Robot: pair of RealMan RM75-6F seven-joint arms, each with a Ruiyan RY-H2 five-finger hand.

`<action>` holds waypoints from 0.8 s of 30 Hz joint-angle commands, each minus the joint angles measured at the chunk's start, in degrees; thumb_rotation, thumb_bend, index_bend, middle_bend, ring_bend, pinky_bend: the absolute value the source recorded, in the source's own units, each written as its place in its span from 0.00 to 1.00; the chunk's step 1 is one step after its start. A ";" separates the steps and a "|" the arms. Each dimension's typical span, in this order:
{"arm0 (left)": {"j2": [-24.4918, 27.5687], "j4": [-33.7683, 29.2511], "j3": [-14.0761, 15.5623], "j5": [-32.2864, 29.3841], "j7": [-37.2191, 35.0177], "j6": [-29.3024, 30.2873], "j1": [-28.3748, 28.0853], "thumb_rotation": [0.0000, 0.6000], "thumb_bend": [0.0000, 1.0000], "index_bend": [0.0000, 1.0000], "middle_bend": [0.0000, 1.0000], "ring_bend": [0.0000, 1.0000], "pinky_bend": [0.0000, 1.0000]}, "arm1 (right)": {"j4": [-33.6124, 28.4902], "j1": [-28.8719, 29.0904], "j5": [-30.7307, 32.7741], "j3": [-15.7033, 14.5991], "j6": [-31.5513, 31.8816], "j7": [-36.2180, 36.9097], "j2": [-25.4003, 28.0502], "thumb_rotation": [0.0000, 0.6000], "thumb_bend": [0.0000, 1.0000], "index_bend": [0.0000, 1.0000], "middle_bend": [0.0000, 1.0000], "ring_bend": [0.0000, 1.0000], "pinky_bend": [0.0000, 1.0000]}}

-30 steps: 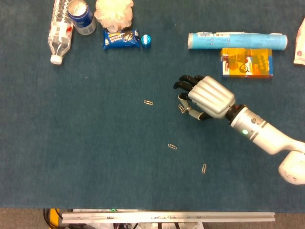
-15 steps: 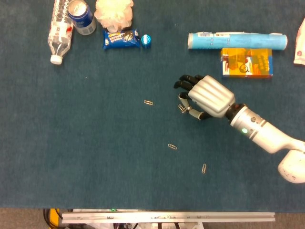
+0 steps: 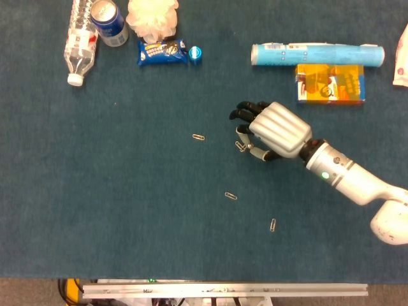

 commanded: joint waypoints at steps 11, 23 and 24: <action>-0.17 0.03 -0.03 -0.03 0.66 -0.19 -0.10 1.00 0.05 0.31 0.35 0.33 0.45 | -3.09 -1.95 -0.36 -0.81 3.14 -2.40 4.30 1.00 0.30 0.59 0.27 0.17 0.37; -0.52 -0.01 0.16 0.67 1.83 -0.97 -0.81 1.00 0.05 0.31 0.35 0.33 0.45 | -5.31 -6.14 -0.60 -3.35 6.58 -5.67 9.71 1.00 0.30 0.59 0.27 0.17 0.37; -0.53 0.00 0.19 0.80 1.91 -1.02 -0.89 1.00 0.05 0.31 0.35 0.33 0.45 | -5.43 -6.48 -0.64 -3.56 6.82 -6.00 10.10 1.00 0.30 0.59 0.27 0.17 0.37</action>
